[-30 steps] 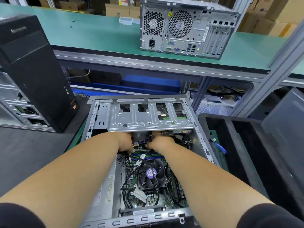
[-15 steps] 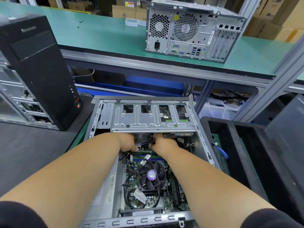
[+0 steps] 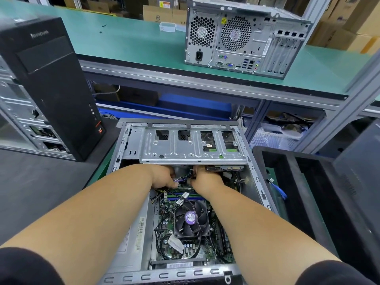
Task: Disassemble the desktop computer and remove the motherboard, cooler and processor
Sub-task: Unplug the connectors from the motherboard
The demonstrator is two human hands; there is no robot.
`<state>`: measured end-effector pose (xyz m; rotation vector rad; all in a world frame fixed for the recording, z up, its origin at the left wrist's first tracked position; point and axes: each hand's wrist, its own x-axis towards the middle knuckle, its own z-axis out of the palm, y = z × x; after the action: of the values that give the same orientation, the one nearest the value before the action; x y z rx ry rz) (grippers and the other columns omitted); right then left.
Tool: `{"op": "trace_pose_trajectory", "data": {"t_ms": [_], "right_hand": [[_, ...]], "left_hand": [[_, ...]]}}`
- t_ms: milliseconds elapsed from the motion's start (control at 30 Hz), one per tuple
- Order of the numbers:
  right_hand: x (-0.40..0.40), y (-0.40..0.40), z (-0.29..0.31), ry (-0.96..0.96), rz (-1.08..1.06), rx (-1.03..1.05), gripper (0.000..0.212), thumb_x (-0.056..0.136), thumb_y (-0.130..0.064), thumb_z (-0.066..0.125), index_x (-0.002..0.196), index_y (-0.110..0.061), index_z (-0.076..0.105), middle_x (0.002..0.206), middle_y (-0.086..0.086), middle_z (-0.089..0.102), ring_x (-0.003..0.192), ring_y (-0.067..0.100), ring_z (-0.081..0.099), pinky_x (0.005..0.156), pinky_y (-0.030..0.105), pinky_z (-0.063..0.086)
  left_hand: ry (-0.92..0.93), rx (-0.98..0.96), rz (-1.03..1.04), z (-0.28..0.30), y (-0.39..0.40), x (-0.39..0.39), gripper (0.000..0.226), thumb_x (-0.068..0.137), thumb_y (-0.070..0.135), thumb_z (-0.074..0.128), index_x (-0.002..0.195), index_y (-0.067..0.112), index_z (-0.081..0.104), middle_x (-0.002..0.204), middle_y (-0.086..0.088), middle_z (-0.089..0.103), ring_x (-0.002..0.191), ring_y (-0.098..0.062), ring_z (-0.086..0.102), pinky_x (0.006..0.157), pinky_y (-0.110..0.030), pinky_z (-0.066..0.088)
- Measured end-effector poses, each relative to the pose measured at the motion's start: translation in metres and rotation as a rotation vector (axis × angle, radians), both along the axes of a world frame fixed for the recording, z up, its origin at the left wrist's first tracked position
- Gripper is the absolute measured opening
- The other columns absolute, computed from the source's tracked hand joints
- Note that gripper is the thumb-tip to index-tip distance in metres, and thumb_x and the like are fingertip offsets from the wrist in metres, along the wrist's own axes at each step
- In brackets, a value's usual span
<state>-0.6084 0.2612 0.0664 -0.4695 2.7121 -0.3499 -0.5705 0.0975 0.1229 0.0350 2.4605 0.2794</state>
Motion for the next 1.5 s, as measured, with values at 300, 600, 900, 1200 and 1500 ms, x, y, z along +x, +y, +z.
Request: {"op": "trace_pose_trajectory", "data": {"t_ms": [300,600,900,1200,1500], "right_hand": [[0.003,0.001,-0.001,0.038,-0.044,-0.065,0.047,0.097,-0.043,0.051,0.134,-0.014,0.045,0.116,0.015,0.063,0.101,0.034,0.062,0.077,0.032,0.048],[0.001,0.002,0.008,-0.068,-0.065,-0.05,0.046,0.103,-0.023,0.034,0.149,-0.02,0.034,0.132,0.018,0.057,0.115,0.033,0.057,0.093,0.036,0.044],[0.001,0.013,0.007,0.037,0.072,0.109,0.039,0.097,-0.031,0.051,0.134,-0.022,0.045,0.111,0.008,0.067,0.097,0.03,0.063,0.084,0.037,0.054],[0.005,0.013,0.003,0.099,0.104,0.083,0.031,0.099,-0.026,0.047,0.129,-0.018,0.047,0.102,0.01,0.067,0.087,0.031,0.064,0.076,0.039,0.056],[0.004,0.015,0.001,0.066,0.072,0.032,0.031,0.101,-0.027,0.046,0.131,-0.019,0.048,0.106,0.009,0.068,0.09,0.029,0.065,0.072,0.031,0.051]], "left_hand": [[0.024,-0.086,-0.014,0.0,-0.001,0.001,0.057,0.099,0.045,0.043,0.145,0.013,0.037,0.148,-0.008,0.041,0.132,-0.026,0.042,0.108,-0.034,0.031],[0.003,-0.171,-0.017,0.001,0.001,0.001,0.043,0.104,0.027,0.038,0.138,0.002,0.043,0.14,-0.015,0.048,0.124,-0.03,0.049,0.1,-0.035,0.038],[-0.012,-0.224,-0.059,0.004,0.002,0.002,0.03,0.098,0.006,0.039,0.121,-0.003,0.056,0.127,-0.019,0.056,0.089,-0.023,0.043,0.092,-0.034,0.043],[-0.011,-0.279,-0.166,0.007,0.003,0.003,0.03,0.099,0.01,0.041,0.121,-0.003,0.057,0.106,-0.016,0.052,0.087,-0.023,0.044,0.089,-0.033,0.043],[0.001,-0.29,-0.171,0.01,0.003,0.006,0.029,0.098,0.006,0.039,0.12,-0.001,0.057,0.115,-0.017,0.056,0.087,-0.021,0.044,0.087,-0.03,0.043]]}}
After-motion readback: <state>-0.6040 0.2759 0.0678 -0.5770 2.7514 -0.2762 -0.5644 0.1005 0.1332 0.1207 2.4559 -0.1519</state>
